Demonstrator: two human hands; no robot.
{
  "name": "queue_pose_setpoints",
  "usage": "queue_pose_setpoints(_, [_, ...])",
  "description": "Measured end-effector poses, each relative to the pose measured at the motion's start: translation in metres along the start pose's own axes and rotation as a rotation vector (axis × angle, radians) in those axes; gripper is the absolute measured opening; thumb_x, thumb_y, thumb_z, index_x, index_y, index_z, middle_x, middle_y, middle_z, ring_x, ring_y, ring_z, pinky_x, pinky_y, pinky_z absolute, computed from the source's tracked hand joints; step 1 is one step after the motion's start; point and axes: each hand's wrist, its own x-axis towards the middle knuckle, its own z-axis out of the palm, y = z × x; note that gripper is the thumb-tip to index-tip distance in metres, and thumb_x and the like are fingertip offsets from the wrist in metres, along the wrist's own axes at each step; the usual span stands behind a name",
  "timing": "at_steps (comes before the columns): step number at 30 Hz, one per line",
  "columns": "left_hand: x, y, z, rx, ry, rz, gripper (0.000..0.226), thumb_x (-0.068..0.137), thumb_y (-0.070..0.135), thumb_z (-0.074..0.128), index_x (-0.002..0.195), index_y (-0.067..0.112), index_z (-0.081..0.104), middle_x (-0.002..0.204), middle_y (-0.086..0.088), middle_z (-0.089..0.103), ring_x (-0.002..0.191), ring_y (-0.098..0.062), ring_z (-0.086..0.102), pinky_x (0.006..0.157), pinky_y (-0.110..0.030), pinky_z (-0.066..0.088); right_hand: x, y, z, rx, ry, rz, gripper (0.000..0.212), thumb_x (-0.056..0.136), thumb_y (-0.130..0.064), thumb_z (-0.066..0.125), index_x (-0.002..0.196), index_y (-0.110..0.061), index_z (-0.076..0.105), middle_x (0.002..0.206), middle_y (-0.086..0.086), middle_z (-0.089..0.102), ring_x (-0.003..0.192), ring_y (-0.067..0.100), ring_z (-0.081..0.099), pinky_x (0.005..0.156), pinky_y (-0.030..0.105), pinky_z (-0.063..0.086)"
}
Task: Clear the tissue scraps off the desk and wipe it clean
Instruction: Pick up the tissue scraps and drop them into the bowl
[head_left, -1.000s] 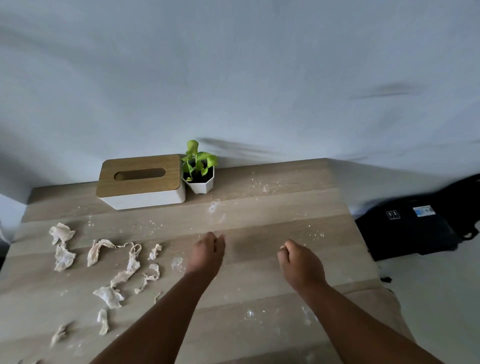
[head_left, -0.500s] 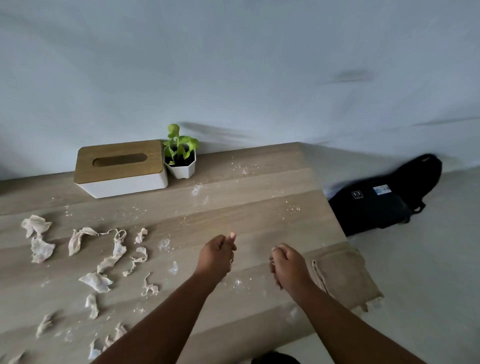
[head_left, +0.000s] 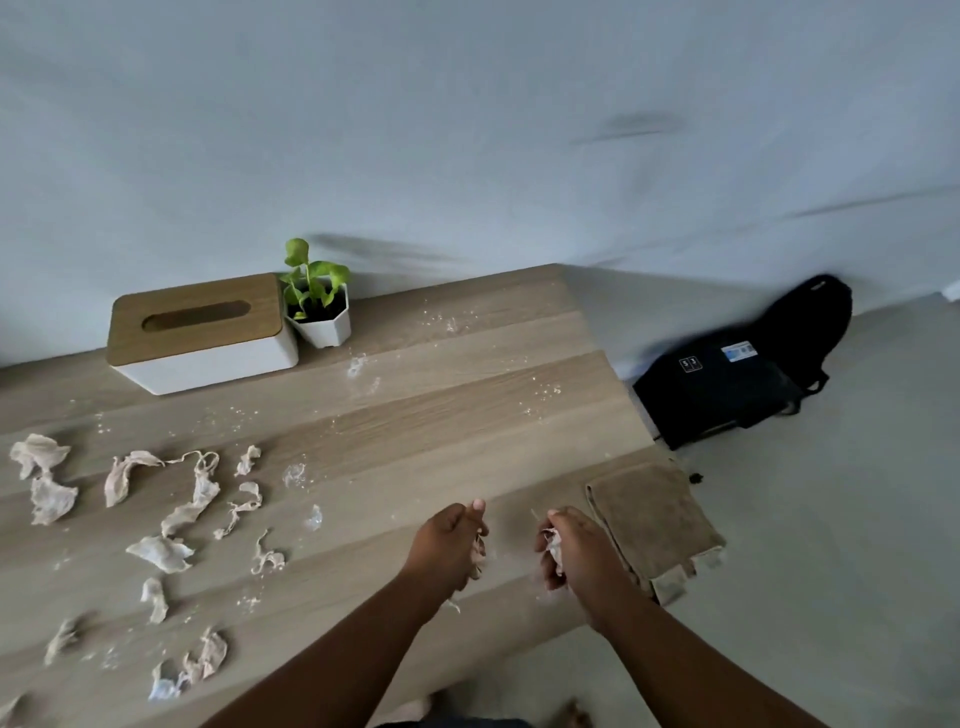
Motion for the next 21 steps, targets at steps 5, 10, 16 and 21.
queue_pose_setpoints(5, [-0.013,0.004,0.041,0.083,0.025,0.007,0.048,0.104,0.050,0.051,0.095,0.007,0.068,0.064,-0.006,0.066,0.046,-0.015,0.058,0.045,-0.023,0.039,-0.013,0.018,-0.046,0.090,0.032,-0.013,0.037,0.104,-0.023,0.047,0.076,-0.005,0.063,0.056,0.014,0.055,0.042,0.022,0.050,0.042,0.024,0.041])
queue_pose_setpoints(10, [-0.029,0.003,0.112,0.097,-0.021,0.012,0.047,0.104,0.051,0.051,0.096,0.009,0.069,0.063,-0.006,0.066,0.050,-0.015,0.059,0.045,-0.024,0.041,-0.027,0.050,-0.113,0.225,0.077,-0.014,0.028,0.101,-0.020,0.047,0.080,-0.009,0.060,0.063,0.011,0.059,0.042,0.020,0.048,0.040,0.024,0.036])
queue_pose_setpoints(16, [-0.046,-0.006,0.212,0.210,-0.096,0.010,0.036,0.105,0.045,0.052,0.096,0.015,0.069,0.059,-0.007,0.057,0.044,-0.017,0.048,0.042,-0.024,0.036,-0.039,0.096,-0.200,0.323,0.136,-0.008,0.027,0.100,-0.021,0.045,0.083,-0.007,0.061,0.069,0.014,0.063,0.043,0.022,0.047,0.042,0.026,0.035])
queue_pose_setpoints(21, [-0.066,-0.006,0.280,0.271,-0.170,0.052,0.033,0.106,0.039,0.052,0.096,0.013,0.069,0.065,-0.006,0.058,0.048,-0.016,0.048,0.045,-0.023,0.036,-0.046,0.133,-0.260,0.431,0.203,0.004,0.026,0.101,-0.022,0.045,0.087,-0.007,0.059,0.070,0.011,0.064,0.046,0.020,0.045,0.044,0.026,0.033])
